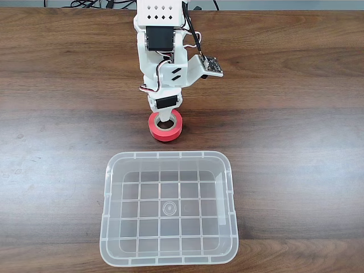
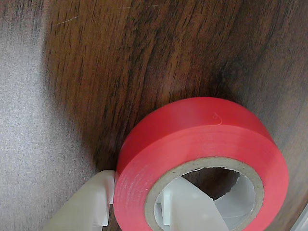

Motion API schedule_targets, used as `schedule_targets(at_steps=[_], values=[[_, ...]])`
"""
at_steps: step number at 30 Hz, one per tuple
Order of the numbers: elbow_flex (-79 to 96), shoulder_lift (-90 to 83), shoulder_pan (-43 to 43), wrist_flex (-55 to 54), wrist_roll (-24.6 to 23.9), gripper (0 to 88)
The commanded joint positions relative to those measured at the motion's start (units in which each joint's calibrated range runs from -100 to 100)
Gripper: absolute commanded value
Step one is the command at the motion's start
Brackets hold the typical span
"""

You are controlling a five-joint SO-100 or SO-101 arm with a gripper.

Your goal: Grab the tape and place it in the box.

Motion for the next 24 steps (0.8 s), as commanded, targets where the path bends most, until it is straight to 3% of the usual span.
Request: schedule_targets(at_steps=[1,11,24], values=[[-2.96,-0.16,0.30,-0.05,0.11,2.8],[-3.31,-0.40,0.67,0.37,0.11,2.8],[-24.33,-21.80,1.40,24.00,-0.36,2.9]])
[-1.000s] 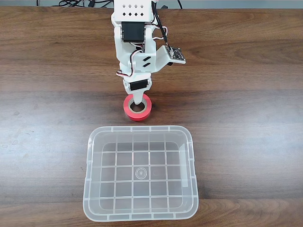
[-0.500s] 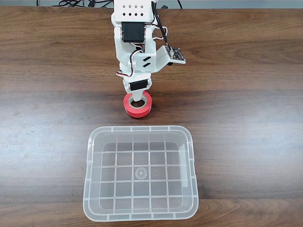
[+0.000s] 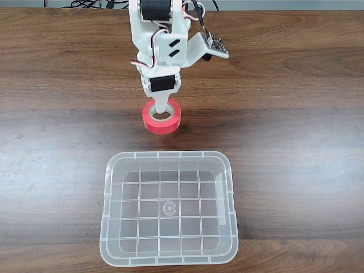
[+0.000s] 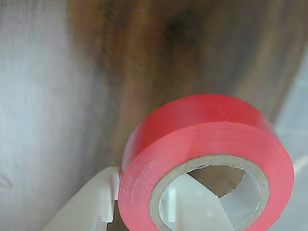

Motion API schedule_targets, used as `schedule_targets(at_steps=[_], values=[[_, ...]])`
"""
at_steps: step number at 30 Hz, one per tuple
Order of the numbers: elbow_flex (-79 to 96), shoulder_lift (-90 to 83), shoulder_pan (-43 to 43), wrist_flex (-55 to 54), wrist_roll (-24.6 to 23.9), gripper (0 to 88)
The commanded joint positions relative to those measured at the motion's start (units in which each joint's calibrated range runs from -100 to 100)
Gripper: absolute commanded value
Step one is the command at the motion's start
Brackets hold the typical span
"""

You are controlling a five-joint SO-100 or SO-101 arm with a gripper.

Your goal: Grab the tape and place it in the box.

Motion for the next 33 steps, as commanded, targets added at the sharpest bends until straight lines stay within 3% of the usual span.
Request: schedule_targets(at_steps=[1,15,33], values=[[-13.19,-10.48,0.35,7.06,0.06,2.9],[-30.63,-7.26,-1.04,8.95,-0.89,2.9],[-74.69,34.65,-3.82,10.23,-3.58,2.9]])
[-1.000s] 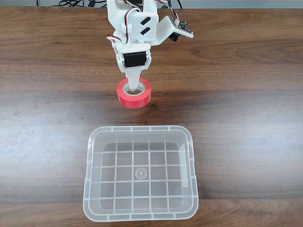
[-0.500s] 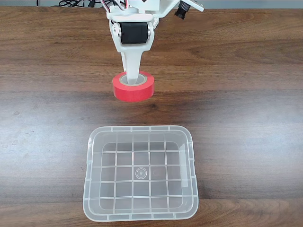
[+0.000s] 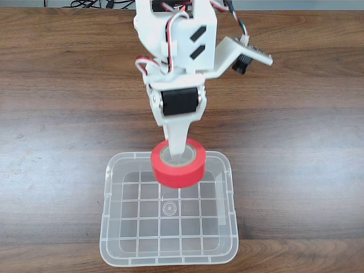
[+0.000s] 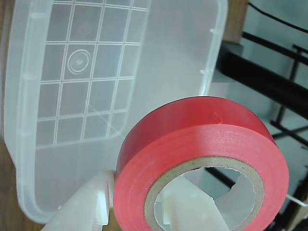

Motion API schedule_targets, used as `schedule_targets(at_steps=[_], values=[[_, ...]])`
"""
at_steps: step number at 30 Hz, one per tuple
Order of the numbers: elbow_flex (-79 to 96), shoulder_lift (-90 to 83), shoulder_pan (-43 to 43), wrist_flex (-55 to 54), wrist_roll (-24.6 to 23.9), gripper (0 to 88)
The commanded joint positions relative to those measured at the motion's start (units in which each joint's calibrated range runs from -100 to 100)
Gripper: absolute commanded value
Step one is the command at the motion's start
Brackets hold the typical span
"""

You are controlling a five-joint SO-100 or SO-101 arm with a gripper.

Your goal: Grab the tape and place it in the box.

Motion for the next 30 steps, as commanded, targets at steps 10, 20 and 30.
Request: schedule_targets(at_steps=[10,20,30], values=[[-25.86,25.09,0.82,-0.45,-0.29,2.9],[-26.29,27.75,0.82,-0.02,-0.19,5.4],[-26.12,28.07,0.89,1.26,-0.19,12.8]])
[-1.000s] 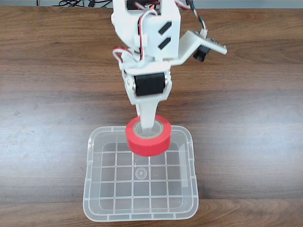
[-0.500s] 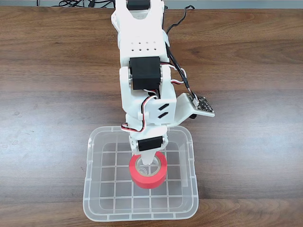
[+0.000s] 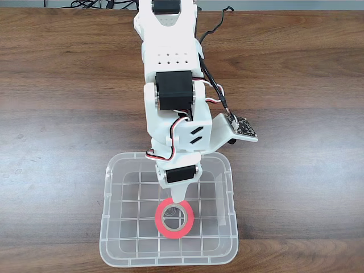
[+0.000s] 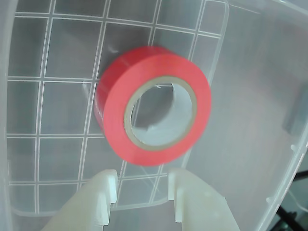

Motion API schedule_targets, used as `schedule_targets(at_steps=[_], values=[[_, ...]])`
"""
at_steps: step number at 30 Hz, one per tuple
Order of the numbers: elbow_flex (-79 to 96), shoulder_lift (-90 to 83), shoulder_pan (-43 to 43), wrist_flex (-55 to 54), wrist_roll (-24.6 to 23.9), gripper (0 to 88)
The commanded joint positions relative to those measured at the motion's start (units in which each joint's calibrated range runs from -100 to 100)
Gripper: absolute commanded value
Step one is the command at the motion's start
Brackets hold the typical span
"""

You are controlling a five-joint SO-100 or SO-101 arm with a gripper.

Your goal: Grab the tape and place it in the box.

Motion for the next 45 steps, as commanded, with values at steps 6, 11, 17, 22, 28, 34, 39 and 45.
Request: schedule_targets(at_steps=[6,11,17,22,28,34,39,45], values=[[-5.27,-2.56,0.89,1.01,-0.24,13.7],[-5.36,-2.88,0.89,1.01,-0.24,13.4],[-5.53,-3.04,0.89,1.44,-0.24,13.2],[-8.51,-5.70,0.89,5.81,-0.93,5.7],[-11.05,-14.31,0.09,13.00,-1.77,1.1],[-11.49,-27.18,-0.50,22.84,-3.30,1.1],[-9.74,-38.84,-1.01,26.61,-3.72,1.1],[7.26,-53.32,-0.87,26.61,-3.40,1.0]])
